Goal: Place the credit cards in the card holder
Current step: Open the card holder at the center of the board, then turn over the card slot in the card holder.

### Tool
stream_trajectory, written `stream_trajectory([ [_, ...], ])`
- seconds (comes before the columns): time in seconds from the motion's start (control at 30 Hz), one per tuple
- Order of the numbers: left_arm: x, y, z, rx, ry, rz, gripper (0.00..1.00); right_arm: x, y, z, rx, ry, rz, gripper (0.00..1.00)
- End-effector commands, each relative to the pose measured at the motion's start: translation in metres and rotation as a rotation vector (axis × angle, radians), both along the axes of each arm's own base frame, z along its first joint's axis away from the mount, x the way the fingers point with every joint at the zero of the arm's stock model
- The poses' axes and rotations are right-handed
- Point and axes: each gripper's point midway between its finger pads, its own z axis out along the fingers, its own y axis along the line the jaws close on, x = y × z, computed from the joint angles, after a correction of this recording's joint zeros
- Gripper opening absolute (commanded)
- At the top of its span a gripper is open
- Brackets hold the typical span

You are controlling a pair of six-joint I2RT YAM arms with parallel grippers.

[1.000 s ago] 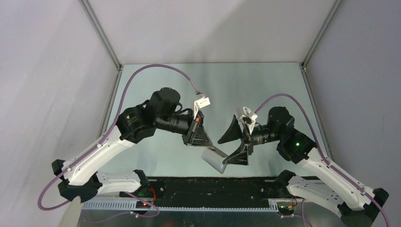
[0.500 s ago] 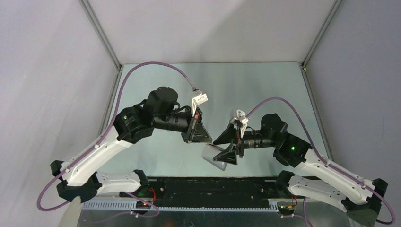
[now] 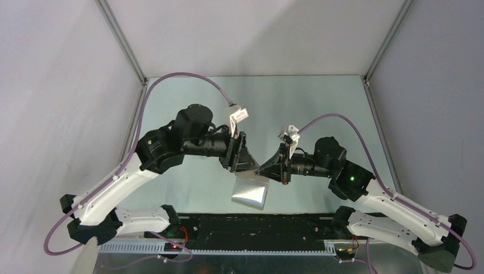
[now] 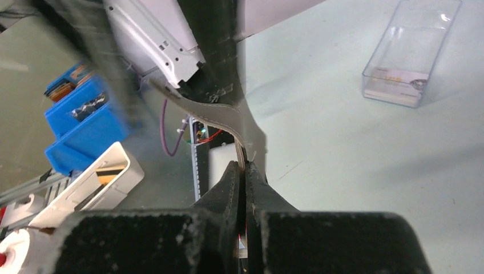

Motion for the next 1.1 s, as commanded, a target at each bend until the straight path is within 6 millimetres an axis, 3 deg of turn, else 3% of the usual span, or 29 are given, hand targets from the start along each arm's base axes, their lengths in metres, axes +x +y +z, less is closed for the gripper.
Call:
stream_trajectory([
  [0.0,0.020,0.013,0.022,-0.065,-0.104,0.152,0.68,0.009,-0.007,0.012,0.037,0.015,-0.090,0.00],
  [0.03,0.029,0.022,0.018,-0.053,-0.123,0.223,0.82,0.013,-0.010,0.012,0.039,0.022,-0.120,0.00],
  [0.13,0.043,0.045,0.016,-0.063,-0.138,0.368,0.99,0.024,-0.020,0.013,0.050,0.091,-0.203,0.00],
  [0.17,0.051,0.053,0.006,-0.044,-0.132,0.421,0.99,0.032,-0.025,0.012,0.053,0.110,-0.237,0.00],
  [0.27,0.053,0.066,0.003,-0.110,-0.093,0.478,1.00,0.036,-0.034,0.013,0.075,0.213,-0.243,0.00],
  [0.3,0.053,0.064,-0.008,-0.117,-0.068,0.463,1.00,0.044,-0.040,0.014,0.090,0.245,-0.266,0.00],
  [0.6,0.028,0.034,-0.040,-0.251,0.101,0.280,1.00,0.051,-0.058,0.038,0.197,0.394,-0.216,0.00],
  [0.77,0.036,0.038,-0.055,-0.259,0.115,0.332,0.99,0.051,-0.067,0.049,0.238,0.457,-0.185,0.00],
  [0.93,0.049,0.045,-0.067,-0.284,0.151,0.407,0.93,0.051,-0.070,0.048,0.237,0.508,-0.164,0.00],
  [1.07,0.052,0.040,-0.072,-0.294,0.179,0.400,0.87,0.051,-0.070,0.047,0.234,0.532,-0.156,0.00],
])
